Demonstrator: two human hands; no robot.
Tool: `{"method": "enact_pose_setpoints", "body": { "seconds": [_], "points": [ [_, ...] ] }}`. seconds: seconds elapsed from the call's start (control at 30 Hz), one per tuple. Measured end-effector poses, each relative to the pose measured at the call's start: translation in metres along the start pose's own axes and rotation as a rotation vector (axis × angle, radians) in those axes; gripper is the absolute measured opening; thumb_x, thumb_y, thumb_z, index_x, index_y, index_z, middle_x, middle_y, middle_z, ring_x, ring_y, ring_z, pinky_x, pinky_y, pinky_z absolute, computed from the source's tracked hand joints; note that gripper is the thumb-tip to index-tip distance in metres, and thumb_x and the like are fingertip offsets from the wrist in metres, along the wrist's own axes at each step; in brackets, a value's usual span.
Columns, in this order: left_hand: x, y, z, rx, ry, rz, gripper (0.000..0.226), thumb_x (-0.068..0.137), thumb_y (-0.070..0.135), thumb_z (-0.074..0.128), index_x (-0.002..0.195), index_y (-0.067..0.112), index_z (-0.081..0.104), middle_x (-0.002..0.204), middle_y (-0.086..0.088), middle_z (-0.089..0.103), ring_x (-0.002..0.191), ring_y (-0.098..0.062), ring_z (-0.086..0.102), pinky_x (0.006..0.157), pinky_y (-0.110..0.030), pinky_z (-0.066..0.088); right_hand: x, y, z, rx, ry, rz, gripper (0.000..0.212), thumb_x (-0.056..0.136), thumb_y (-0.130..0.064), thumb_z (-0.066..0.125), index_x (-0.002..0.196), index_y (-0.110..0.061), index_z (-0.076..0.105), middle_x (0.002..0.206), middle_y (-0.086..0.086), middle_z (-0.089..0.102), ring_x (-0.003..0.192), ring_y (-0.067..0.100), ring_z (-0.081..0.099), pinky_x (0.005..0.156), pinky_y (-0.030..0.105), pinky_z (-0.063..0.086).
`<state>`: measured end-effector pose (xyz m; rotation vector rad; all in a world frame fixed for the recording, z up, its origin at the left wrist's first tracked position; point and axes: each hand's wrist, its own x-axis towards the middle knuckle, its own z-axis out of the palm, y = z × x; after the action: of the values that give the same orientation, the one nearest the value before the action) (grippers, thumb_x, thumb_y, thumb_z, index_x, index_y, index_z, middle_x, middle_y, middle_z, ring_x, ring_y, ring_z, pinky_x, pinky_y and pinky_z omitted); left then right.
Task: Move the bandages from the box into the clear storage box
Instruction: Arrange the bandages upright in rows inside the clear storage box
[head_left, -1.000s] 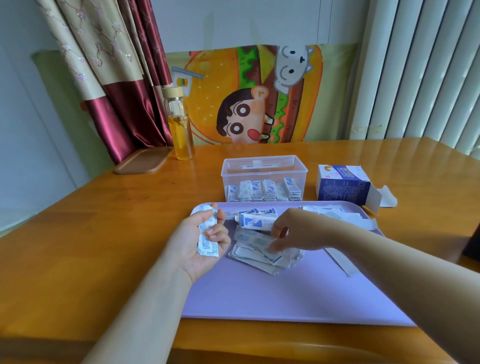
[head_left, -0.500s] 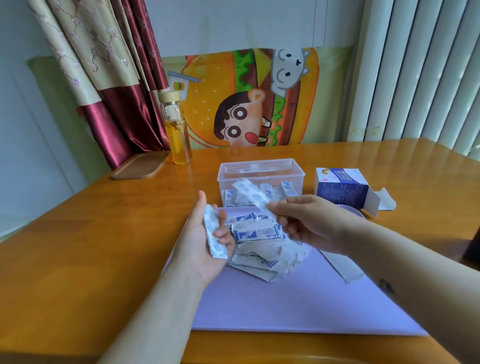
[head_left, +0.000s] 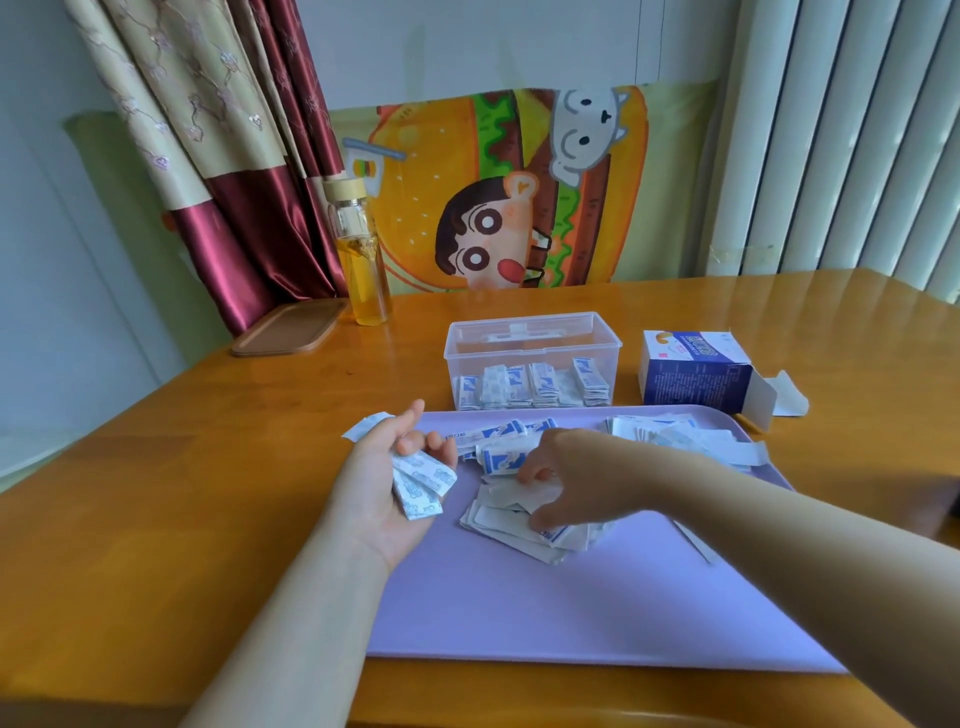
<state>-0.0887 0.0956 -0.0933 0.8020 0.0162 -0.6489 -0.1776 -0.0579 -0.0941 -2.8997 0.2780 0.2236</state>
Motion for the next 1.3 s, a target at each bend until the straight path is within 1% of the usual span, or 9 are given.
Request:
{"method": "enact_pose_setpoints", "body": {
  "seconds": [0.27,0.4,0.5,0.63,0.77,0.9,1.0,1.13,1.3],
  "points": [
    [0.004,-0.002,-0.006,-0.051,-0.054,-0.093,0.031,0.094,0.013,0.051,0.123,0.008,0.055,0.054,0.005,0.042,0.043,-0.005,0.036,0.048,-0.014,0.039,-0.006,0.000,-0.006,0.016,0.049,0.005,0.033,0.078,-0.026,0.063,0.110,-0.023,0.067,0.107,-0.007,0.065,0.097,0.015,0.059,0.087,0.033,0.052],
    [0.006,-0.004,-0.008,-0.046,-0.067,-0.124,0.022,0.093,0.014,0.051,0.115,0.011,0.052,0.056,0.005,0.044,0.041,-0.005,0.031,0.044,-0.013,0.033,-0.009,0.006,-0.011,0.008,0.209,-0.013,0.020,0.077,-0.002,0.049,0.070,-0.012,0.065,0.068,0.005,0.055,0.062,0.026,0.042,0.055,0.027,0.041],
    [0.007,-0.005,-0.010,-0.037,-0.065,-0.128,0.023,0.093,0.015,0.051,0.115,0.011,0.053,0.058,0.005,0.045,0.043,-0.005,0.030,0.046,-0.013,0.032,-0.013,0.014,-0.019,0.068,0.307,0.012,0.028,0.079,-0.003,0.051,0.057,-0.020,0.054,0.059,0.000,0.053,0.055,0.018,0.040,0.052,0.023,0.037],
    [0.008,-0.005,-0.008,-0.011,-0.055,-0.123,0.022,0.091,0.015,0.052,0.114,0.013,0.050,0.060,0.004,0.046,0.040,-0.005,0.031,0.045,-0.014,0.033,-0.017,0.024,-0.027,0.420,0.346,0.087,0.011,0.081,-0.005,0.060,0.080,-0.005,0.070,0.076,0.012,0.069,0.063,0.015,0.054,0.062,0.030,0.050],
    [0.005,-0.012,-0.004,0.001,-0.090,-0.119,0.026,0.087,0.027,0.059,0.109,0.015,0.053,0.063,0.005,0.047,0.039,-0.005,0.031,0.043,-0.015,0.032,-0.019,0.019,-0.026,1.126,0.184,0.174,0.015,0.084,0.001,0.062,0.069,-0.003,0.059,0.071,0.013,0.054,0.064,0.017,0.050,0.061,0.026,0.051],
    [-0.013,-0.021,0.013,0.167,-0.342,-0.132,0.033,0.088,0.044,0.051,0.094,0.016,0.069,0.074,0.001,0.065,0.049,-0.008,0.057,0.050,-0.019,0.048,-0.017,0.004,-0.014,1.389,0.075,0.204,0.026,0.083,0.002,0.062,0.061,-0.011,0.056,0.064,0.006,0.051,0.052,0.012,0.048,0.051,0.020,0.041],
    [-0.015,-0.028,0.021,0.259,-0.249,-0.086,0.024,0.094,0.031,0.049,0.095,0.020,0.071,0.087,-0.006,0.073,0.065,-0.015,0.069,0.053,-0.024,0.055,-0.018,-0.003,-0.010,1.428,0.030,0.179,0.028,0.083,-0.003,0.064,0.057,-0.014,0.064,0.057,0.002,0.055,0.050,0.011,0.049,0.050,0.020,0.042],
    [-0.005,-0.021,0.015,0.180,-0.078,-0.044,0.017,0.097,0.026,0.048,0.097,0.024,0.065,0.084,0.001,0.061,0.055,-0.006,0.052,0.040,-0.012,0.039,-0.018,0.009,-0.019,1.398,0.191,0.243,0.009,0.088,-0.011,0.062,0.085,-0.006,0.067,0.070,0.004,0.064,0.053,0.013,0.049,0.054,0.023,0.039],
    [0.001,-0.004,0.002,0.060,0.018,-0.019,0.018,0.098,0.018,0.046,0.091,0.019,0.063,0.059,0.011,0.060,0.054,-0.002,0.057,0.046,-0.014,0.040,-0.017,0.049,-0.025,0.713,0.259,0.393,0.012,0.083,-0.019,0.068,0.077,-0.009,0.065,0.079,0.007,0.067,0.064,0.014,0.055,0.060,0.024,0.044]
  ]
}}
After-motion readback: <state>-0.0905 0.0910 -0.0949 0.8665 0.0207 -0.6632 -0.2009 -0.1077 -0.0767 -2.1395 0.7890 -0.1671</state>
